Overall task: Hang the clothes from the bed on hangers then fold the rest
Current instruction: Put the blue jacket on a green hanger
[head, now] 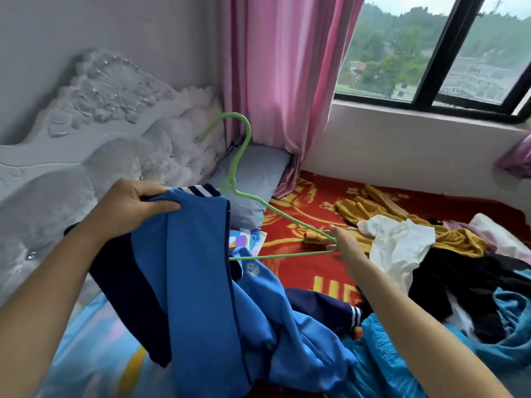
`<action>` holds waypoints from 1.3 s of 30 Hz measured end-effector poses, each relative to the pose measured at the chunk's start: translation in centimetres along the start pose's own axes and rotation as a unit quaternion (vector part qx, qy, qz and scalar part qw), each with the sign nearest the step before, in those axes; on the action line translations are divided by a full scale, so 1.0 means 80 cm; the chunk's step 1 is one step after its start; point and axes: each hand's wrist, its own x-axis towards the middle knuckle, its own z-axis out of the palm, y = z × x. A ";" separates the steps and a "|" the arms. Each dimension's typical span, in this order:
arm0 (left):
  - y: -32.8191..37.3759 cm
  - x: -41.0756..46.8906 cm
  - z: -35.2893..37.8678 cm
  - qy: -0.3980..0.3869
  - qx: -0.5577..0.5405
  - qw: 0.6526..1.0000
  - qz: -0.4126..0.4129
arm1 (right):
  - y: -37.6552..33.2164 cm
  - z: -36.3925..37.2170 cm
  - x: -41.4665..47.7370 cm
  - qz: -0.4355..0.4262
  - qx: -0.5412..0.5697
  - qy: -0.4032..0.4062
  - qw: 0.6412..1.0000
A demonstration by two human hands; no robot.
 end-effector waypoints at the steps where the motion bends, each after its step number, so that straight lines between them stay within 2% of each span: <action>1: -0.003 -0.004 -0.003 -0.003 0.008 1.000 -0.007 | 0.011 0.011 0.008 0.024 -0.007 -0.022 0.999; 3: -0.010 -0.012 -0.009 -0.010 0.026 0.999 -0.023 | 0.029 0.033 0.019 0.045 -0.032 -0.063 0.996; 6: -0.018 -0.028 -0.019 0.006 0.051 0.998 -0.026 | 0.047 0.056 0.031 0.048 -0.045 -0.082 0.994; 9: -0.024 -0.043 -0.035 0.065 0.007 0.997 -0.041 | 0.069 0.083 0.039 0.037 -0.054 -0.085 0.994; 11: -0.024 -0.050 -0.042 0.084 -0.013 0.995 -0.059 | 0.086 0.115 0.035 0.011 -0.105 -0.114 0.988; 14: -0.019 -0.055 -0.043 0.108 -0.037 0.991 -0.073 | 0.104 0.177 0.019 -0.057 -0.178 -0.193 0.963; 16: -0.015 -0.057 -0.043 0.115 -0.043 0.989 -0.076 | 0.115 0.218 0.005 -0.113 -0.280 -0.217 0.928; 19: -0.012 -0.063 -0.045 0.123 -0.059 0.987 -0.085 | 0.125 0.261 -0.010 -0.154 -0.411 -0.177 0.881; 22: -0.007 -0.071 -0.049 0.138 -0.072 0.984 -0.085 | 0.131 0.274 -0.008 -0.125 -0.438 -0.155 0.876; 27: 0.005 -0.075 -0.062 0.192 -0.094 0.974 -0.072 | 0.132 0.260 0.012 -0.067 -0.373 -0.127 0.916; 29: 0.008 -0.071 -0.070 0.209 -0.094 0.971 -0.064 | 0.123 0.246 0.025 -0.047 -0.297 -0.101 0.949; 32: 0.004 -0.067 -0.077 0.214 -0.084 0.971 -0.060 | 0.091 0.211 0.053 -0.032 -0.119 -0.058 0.991; 35: -0.018 -0.064 -0.079 0.215 -0.066 0.972 -0.072 | 0.034 0.155 0.083 -0.054 -0.050 -0.040 0.996; 39: -0.054 -0.055 -0.063 0.211 -0.030 0.973 -0.087 | -0.053 0.084 0.093 -0.118 -0.071 -0.015 0.990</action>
